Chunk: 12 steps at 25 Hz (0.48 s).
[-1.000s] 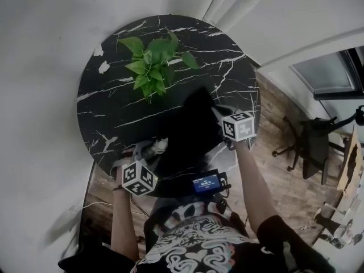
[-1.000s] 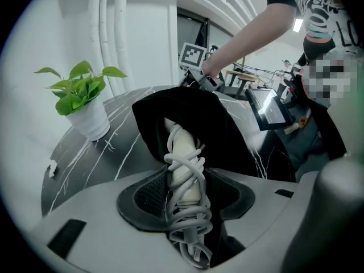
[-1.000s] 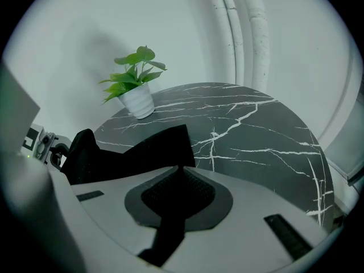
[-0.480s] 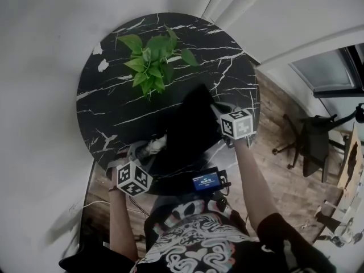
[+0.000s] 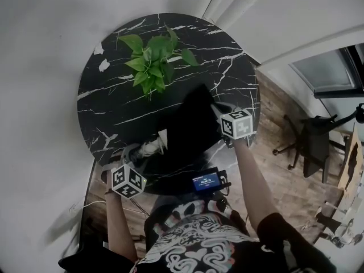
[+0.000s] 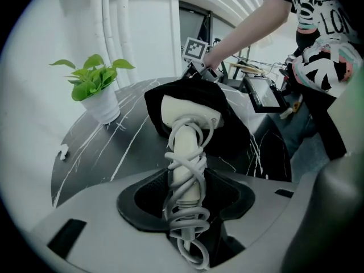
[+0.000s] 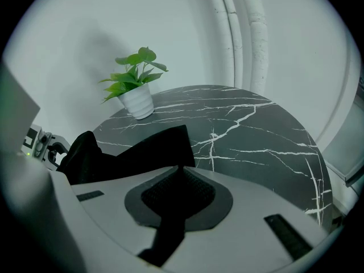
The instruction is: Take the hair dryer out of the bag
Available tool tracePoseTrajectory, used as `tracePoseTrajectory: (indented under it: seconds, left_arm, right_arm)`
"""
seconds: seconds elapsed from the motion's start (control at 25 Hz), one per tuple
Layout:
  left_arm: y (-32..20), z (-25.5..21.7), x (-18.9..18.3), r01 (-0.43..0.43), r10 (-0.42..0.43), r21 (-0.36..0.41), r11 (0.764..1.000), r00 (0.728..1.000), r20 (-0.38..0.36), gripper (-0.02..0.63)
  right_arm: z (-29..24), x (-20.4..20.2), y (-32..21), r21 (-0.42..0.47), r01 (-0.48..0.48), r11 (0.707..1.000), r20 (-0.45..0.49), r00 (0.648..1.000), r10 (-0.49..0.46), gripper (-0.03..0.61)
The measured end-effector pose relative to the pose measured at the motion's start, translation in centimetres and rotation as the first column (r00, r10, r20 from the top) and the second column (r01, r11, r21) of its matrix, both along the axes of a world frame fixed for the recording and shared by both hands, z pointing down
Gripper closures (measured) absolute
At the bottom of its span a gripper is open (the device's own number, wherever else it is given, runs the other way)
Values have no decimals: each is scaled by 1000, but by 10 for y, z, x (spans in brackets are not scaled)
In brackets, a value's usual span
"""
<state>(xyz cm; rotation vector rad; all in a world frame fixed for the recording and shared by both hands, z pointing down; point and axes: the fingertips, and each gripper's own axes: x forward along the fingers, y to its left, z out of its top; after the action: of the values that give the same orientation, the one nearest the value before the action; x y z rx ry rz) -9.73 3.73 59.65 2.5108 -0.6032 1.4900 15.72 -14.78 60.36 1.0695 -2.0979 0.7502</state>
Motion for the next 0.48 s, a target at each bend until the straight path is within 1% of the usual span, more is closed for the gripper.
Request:
tracePoseTrajectory:
  seconds: [0.24,0.48]
  left_arm:
    - [5,1,-12,10,-10,1,1000,1000,13,403]
    - [6,2,-20,9,-9,10,1000,999,34,405]
  right_arm:
    - [0,0,1,8,-19,1000,4,1000,19,548]
    - [1,0,0,10,-13,1000,4,1000,13,548]
